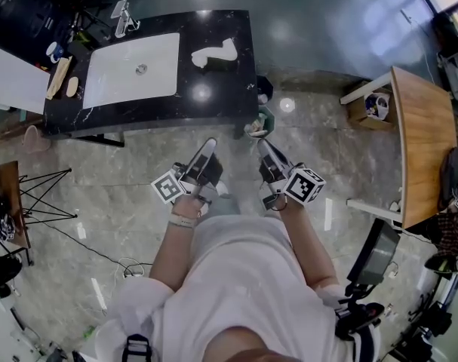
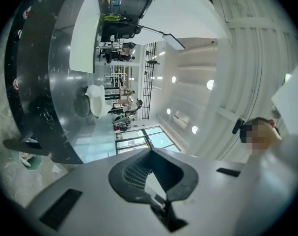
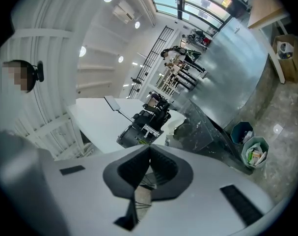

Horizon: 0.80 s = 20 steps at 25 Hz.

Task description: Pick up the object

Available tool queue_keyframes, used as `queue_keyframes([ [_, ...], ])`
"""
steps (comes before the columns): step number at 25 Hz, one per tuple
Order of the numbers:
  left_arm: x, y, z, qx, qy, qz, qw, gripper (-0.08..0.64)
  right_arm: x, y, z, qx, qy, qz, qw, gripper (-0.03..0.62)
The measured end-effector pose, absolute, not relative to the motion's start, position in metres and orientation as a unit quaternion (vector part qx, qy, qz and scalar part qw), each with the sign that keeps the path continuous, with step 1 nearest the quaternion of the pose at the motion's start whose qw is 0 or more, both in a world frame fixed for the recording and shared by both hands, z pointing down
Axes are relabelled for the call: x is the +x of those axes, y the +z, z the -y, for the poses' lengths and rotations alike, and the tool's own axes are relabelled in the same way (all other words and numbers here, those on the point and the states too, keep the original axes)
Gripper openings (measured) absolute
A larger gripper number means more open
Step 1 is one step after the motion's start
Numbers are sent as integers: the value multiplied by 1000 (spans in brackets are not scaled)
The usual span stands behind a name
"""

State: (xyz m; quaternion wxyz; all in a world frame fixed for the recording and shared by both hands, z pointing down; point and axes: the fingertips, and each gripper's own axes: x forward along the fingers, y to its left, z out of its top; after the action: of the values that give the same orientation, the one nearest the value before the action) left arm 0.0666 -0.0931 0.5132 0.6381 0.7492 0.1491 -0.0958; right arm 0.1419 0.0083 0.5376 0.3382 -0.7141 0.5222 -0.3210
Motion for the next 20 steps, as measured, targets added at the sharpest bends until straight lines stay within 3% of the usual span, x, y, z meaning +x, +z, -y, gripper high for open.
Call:
queue_keyframes([
  [7, 73, 516, 131, 736, -103, -150, 653, 6, 149, 540, 21, -735, -322, -517, 299, 21],
  [20, 45, 504, 169, 753, -148, -83, 636, 6, 156, 527, 75, -692, -330, -571, 295, 21],
])
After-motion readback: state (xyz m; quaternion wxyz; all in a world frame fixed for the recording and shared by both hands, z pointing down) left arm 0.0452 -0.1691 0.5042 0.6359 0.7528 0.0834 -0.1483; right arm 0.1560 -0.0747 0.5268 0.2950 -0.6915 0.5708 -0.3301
